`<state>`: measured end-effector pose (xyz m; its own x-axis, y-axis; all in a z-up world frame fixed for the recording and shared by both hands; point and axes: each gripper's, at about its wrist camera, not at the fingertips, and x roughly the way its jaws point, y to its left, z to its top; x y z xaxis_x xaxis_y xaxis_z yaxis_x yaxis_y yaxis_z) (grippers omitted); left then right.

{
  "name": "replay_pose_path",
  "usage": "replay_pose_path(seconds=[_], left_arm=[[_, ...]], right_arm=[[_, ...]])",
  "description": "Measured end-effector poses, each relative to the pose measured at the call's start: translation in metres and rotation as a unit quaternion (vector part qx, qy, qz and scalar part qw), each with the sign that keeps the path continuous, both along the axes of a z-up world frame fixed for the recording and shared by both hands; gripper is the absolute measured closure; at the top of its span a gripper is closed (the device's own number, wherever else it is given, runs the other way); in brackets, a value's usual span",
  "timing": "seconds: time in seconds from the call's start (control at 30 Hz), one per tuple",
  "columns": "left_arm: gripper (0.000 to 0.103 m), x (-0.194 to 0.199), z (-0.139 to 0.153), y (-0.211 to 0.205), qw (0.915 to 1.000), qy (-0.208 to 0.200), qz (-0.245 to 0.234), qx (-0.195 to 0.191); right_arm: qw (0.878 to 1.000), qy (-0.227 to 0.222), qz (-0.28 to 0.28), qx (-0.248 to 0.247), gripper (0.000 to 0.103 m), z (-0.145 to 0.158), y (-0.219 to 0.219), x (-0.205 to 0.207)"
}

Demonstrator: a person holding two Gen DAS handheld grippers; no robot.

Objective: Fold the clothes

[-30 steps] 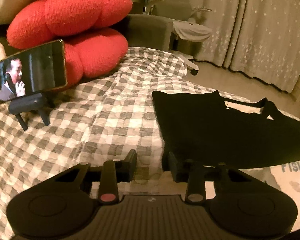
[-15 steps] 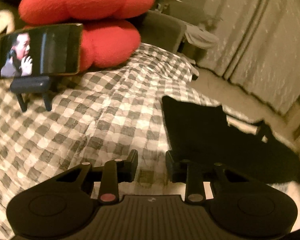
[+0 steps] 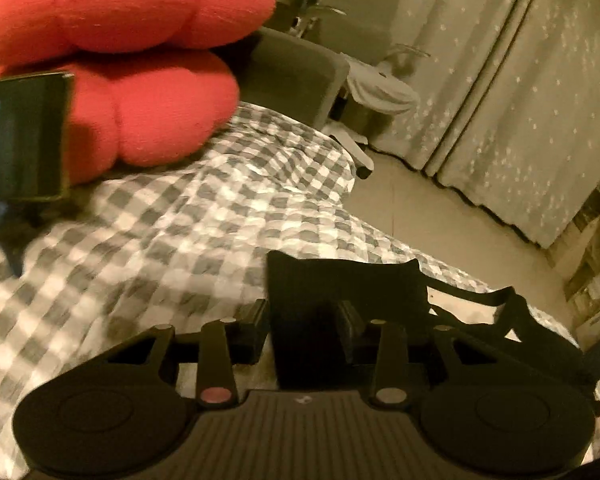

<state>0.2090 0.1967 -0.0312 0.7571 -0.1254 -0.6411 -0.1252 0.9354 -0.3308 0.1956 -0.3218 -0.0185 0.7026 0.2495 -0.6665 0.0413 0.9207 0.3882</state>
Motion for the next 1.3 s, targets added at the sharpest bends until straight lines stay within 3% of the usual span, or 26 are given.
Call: replay_pose_path(seconds=[0.13, 0.2, 0.27, 0.33, 0.37, 0.5, 0.67, 0.9, 1.07, 1.3], left_arm=[[0.071, 0.006, -0.011, 0.001, 1.0000, 0.009, 0.001, 0.001], [0.086, 0.007, -0.011, 0.001, 1.0000, 0.004, -0.002, 0.008], [0.093, 0.007, -0.010, 0.001, 0.9999, 0.000, -0.007, 0.010], [0.096, 0.007, -0.009, 0.001, 0.9999, -0.005, -0.005, 0.013], [0.098, 0.006, -0.008, 0.001, 0.9999, -0.010, -0.001, 0.014], [0.099, 0.003, 0.003, 0.003, 0.9989, -0.045, 0.002, 0.016], [0.098, 0.008, -0.009, -0.002, 0.9977, -0.038, -0.002, 0.056], [0.098, 0.003, -0.005, 0.004, 0.9977, -0.054, -0.003, 0.040], [0.097, 0.001, -0.003, 0.017, 0.9980, -0.063, 0.007, 0.004], [0.097, -0.007, 0.003, 0.015, 0.9982, -0.054, 0.012, 0.022]], right_arm=[[0.999, 0.010, 0.031, 0.004, 0.071, -0.009, 0.015, 0.008], [0.999, 0.017, 0.048, 0.002, 0.071, -0.013, 0.025, 0.012], [0.997, 0.029, 0.068, -0.019, 0.071, -0.017, 0.040, 0.014], [0.995, 0.041, 0.083, -0.045, 0.090, -0.023, 0.053, 0.015], [0.994, 0.042, 0.086, -0.056, 0.092, -0.023, 0.057, 0.014], [0.994, 0.013, 0.079, -0.081, 0.094, -0.011, 0.062, 0.005], [0.990, 0.038, 0.083, -0.104, 0.094, -0.025, 0.065, 0.009], [0.989, 0.021, 0.076, -0.127, 0.088, -0.014, 0.064, 0.003], [0.987, -0.010, 0.063, -0.149, 0.085, -0.003, 0.064, -0.002], [0.986, -0.025, 0.091, -0.141, 0.085, 0.004, 0.075, -0.007]])
